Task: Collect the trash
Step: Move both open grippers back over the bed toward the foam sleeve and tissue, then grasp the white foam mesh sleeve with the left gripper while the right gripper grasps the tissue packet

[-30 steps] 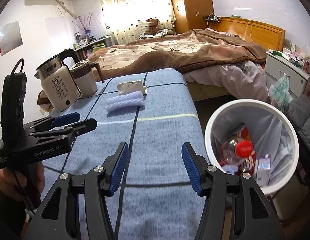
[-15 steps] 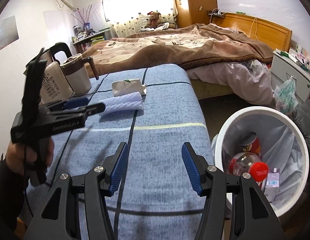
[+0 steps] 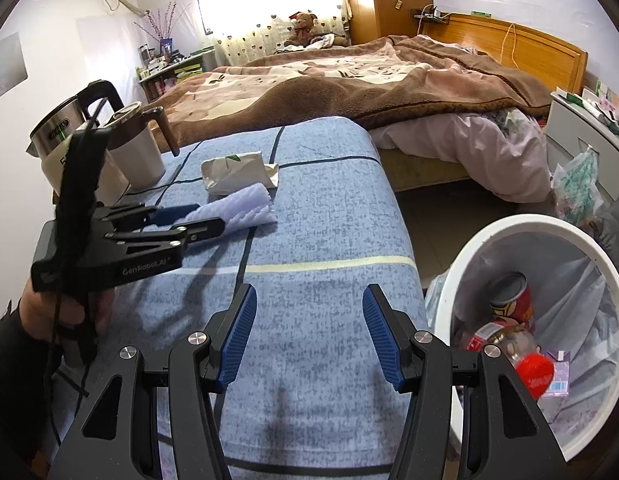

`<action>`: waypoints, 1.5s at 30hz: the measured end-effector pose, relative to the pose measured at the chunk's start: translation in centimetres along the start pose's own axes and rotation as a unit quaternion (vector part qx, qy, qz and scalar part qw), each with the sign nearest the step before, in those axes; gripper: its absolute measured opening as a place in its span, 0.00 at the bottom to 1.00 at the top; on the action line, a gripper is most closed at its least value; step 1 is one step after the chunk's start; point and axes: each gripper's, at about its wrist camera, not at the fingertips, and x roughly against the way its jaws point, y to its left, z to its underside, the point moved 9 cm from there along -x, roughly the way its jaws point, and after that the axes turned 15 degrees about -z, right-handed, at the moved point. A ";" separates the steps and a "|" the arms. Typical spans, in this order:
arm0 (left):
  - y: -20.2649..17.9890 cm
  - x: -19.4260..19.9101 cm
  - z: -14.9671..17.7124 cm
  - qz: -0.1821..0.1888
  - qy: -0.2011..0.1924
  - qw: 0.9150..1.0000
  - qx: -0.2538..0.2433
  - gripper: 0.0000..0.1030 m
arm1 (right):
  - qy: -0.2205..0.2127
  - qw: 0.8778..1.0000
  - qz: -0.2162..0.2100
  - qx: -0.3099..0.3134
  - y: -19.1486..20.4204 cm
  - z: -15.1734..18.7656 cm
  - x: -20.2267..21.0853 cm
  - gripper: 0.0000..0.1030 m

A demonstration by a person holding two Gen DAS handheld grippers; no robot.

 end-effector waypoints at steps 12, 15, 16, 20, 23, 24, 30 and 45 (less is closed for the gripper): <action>3.2 2.4 1.6 -0.013 0.001 0.998 0.061 0.08 | -0.002 0.998 -0.024 0.055 3.0 -3.0 -1.9 0.54; 4.7 3.2 1.6 -0.026 -0.008 0.997 0.078 0.08 | 0.001 0.997 -0.033 0.071 3.5 -4.3 -3.3 0.54; 5.2 3.3 1.7 -0.031 -0.009 0.996 0.082 0.08 | 0.003 0.997 -0.037 0.074 3.6 -4.8 -4.1 0.54; 7.1 3.3 2.1 -0.044 -0.009 0.994 0.104 0.08 | 0.012 0.995 -0.040 0.090 3.6 -6.3 -6.6 0.55; 8.0 2.9 2.3 -0.047 -0.007 0.992 0.117 0.08 | 0.018 0.994 -0.048 0.096 3.5 -7.4 -8.6 0.55; 8.1 2.8 2.4 -0.045 -0.006 0.992 0.122 0.08 | 0.019 0.994 -0.047 0.098 3.4 -7.7 -9.0 0.55; 8.7 2.0 2.7 -0.038 0.000 0.990 0.134 0.08 | 0.023 0.988 -0.056 0.141 3.6 -9.8 -12.2 0.55; 9.6 1.4 3.1 -0.034 0.010 0.989 0.147 0.09 | 0.112 0.965 -0.084 0.221 5.7 -8.0 -16.4 0.17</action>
